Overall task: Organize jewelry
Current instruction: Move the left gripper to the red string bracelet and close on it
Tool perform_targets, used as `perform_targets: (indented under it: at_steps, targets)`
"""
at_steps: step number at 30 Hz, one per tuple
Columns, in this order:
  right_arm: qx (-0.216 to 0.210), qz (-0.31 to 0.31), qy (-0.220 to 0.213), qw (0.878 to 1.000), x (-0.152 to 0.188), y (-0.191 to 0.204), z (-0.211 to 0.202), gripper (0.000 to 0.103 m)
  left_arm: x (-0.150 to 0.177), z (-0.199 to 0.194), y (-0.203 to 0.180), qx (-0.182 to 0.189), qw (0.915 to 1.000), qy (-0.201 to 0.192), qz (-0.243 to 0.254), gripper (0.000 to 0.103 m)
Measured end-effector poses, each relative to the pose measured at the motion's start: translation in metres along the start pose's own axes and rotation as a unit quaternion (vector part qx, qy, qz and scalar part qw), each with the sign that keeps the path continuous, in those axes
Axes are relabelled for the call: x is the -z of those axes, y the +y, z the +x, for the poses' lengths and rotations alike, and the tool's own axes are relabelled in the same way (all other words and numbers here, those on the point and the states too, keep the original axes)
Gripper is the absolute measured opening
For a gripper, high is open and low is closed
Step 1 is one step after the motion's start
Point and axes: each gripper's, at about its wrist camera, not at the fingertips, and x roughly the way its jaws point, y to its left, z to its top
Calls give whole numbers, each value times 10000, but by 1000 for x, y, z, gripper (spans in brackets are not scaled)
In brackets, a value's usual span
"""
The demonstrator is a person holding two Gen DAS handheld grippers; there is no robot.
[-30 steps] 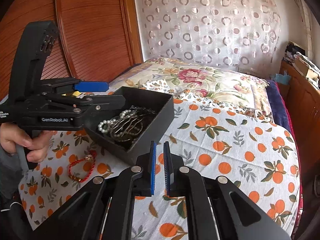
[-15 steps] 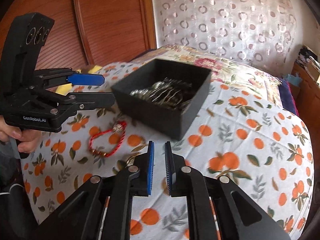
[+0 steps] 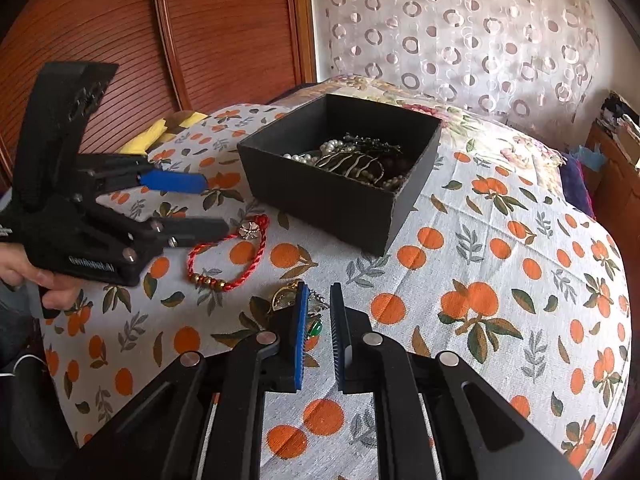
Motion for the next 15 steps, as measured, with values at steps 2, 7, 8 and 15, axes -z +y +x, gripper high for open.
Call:
perform_targets:
  at_steps: [2,7,8,15]
  targets:
    - [3,35,-10,10000,2,0,-2,19,2,4,-2,33,10000,56,37,56]
    - [52,102,-27,9999,6,-5,-6,21,4,11,-8,46,9998,119,131,46]
    - [60,114,-33,9999,7,-5,-7,21,3,12,-9,19,9998,114,152,43]
    - [82,165,-101,9998,12,-6,-15,21,6,11,-14,-195,9992,130,338,27]
